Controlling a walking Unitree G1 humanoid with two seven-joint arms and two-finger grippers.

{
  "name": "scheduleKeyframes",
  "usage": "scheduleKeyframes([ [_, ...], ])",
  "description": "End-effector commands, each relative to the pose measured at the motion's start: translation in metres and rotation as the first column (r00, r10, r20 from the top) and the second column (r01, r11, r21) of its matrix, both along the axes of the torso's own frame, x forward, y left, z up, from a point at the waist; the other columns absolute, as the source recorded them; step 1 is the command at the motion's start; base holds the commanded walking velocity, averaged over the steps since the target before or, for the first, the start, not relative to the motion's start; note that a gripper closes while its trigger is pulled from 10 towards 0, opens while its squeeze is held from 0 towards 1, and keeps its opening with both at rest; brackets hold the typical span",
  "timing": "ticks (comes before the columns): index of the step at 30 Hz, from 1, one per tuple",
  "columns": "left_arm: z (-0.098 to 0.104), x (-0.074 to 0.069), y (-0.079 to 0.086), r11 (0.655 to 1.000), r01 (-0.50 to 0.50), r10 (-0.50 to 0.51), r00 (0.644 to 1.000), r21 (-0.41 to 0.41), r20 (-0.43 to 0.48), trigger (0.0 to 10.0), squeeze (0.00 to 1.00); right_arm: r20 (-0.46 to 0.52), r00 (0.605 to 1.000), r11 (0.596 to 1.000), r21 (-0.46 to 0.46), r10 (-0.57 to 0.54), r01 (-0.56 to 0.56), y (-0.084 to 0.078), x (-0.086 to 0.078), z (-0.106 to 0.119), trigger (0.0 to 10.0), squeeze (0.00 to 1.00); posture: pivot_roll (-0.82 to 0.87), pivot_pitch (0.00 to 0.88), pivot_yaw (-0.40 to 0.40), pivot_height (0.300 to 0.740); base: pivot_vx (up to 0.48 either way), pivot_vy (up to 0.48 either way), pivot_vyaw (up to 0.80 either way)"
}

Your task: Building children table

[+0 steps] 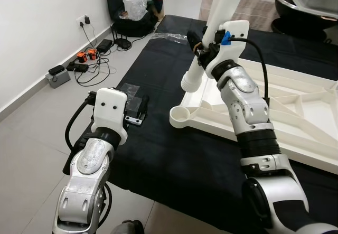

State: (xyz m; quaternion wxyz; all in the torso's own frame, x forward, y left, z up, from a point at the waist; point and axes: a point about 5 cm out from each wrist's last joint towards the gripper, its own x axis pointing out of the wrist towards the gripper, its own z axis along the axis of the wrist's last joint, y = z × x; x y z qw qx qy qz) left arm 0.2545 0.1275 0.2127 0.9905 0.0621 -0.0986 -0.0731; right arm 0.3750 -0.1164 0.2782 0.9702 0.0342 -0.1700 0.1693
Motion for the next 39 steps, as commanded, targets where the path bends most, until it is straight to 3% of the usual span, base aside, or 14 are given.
scheduleKeyframes([
  [1,-0.004,0.002,-0.002,1.000,0.012,-0.012,1.000,0.003,-0.029,10.0,0.00,-0.010,1.000,1.000,0.010,0.008,-0.008,0.001,-0.003,-0.003,10.0,0.00,0.05,0.086,-0.061,0.740,0.000,0.480,0.00],
  [10,-0.006,0.002,-0.003,1.000,0.011,-0.011,0.999,-0.003,-0.038,10.0,0.00,-0.021,1.000,1.000,0.015,0.014,-0.013,0.003,-0.006,-0.007,10.0,0.00,0.05,0.089,-0.063,0.740,0.000,0.480,0.00],
  [33,0.004,0.006,0.002,1.000,-0.020,0.019,1.000,-0.019,-0.005,10.0,0.00,-0.025,0.996,0.996,0.028,-0.090,0.090,-0.002,-0.006,-0.005,10.0,0.00,0.05,0.101,-0.065,0.740,0.000,0.000,0.00],
  [39,0.008,0.010,0.005,0.999,-0.032,0.032,0.999,-0.015,0.005,10.0,0.00,-0.044,0.992,0.993,0.026,-0.118,0.119,-0.004,-0.005,-0.007,10.0,0.00,0.05,0.105,-0.066,0.740,0.000,0.000,-0.80],
])
